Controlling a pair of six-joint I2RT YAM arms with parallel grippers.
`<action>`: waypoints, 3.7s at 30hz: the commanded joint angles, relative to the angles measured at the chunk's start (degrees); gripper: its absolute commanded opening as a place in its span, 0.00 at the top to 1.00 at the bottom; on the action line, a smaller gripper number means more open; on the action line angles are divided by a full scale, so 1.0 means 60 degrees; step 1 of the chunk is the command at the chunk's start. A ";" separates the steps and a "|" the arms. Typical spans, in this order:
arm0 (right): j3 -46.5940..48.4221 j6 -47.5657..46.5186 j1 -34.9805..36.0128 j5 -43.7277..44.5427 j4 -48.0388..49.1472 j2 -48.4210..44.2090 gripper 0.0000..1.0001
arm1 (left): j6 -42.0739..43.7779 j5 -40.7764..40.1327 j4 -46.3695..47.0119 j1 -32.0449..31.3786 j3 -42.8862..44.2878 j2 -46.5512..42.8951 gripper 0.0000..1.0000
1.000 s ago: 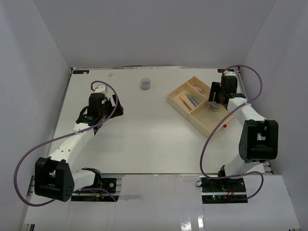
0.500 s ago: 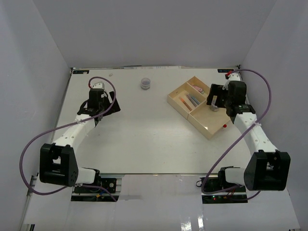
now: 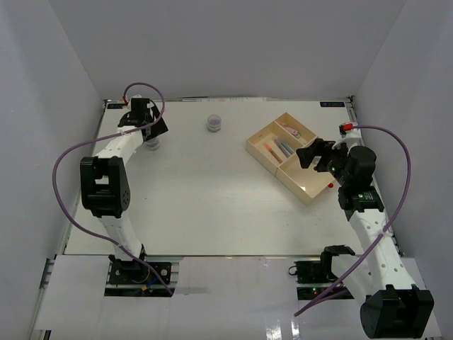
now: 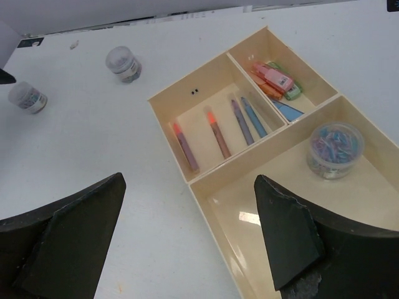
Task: Sort the stationery into containers
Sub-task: Pick up the stationery from the center of the board, then place the stationery at the center of the board, then pick up the stationery from the center of the board.
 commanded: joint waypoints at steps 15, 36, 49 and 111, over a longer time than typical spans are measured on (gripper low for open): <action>-0.0593 0.0011 0.0144 -0.1024 0.0734 -0.0545 0.10 | 0.0549 -0.0888 -0.1280 0.0179 0.2779 0.2752 0.09; -0.0476 -0.0823 0.0758 -0.1142 0.0251 -0.0530 0.10 | 0.0974 0.0241 -0.1046 -0.4169 0.0364 -0.0103 0.56; -0.0241 -0.1761 0.2149 -0.0248 -0.0760 0.0099 0.10 | -0.0124 -0.0170 -0.0739 -0.7819 -0.0663 0.0101 0.42; 0.3861 -0.2129 0.7454 0.4043 -0.2328 0.7500 0.55 | 0.0578 0.1412 0.0595 -0.1916 -0.4018 -0.4791 0.02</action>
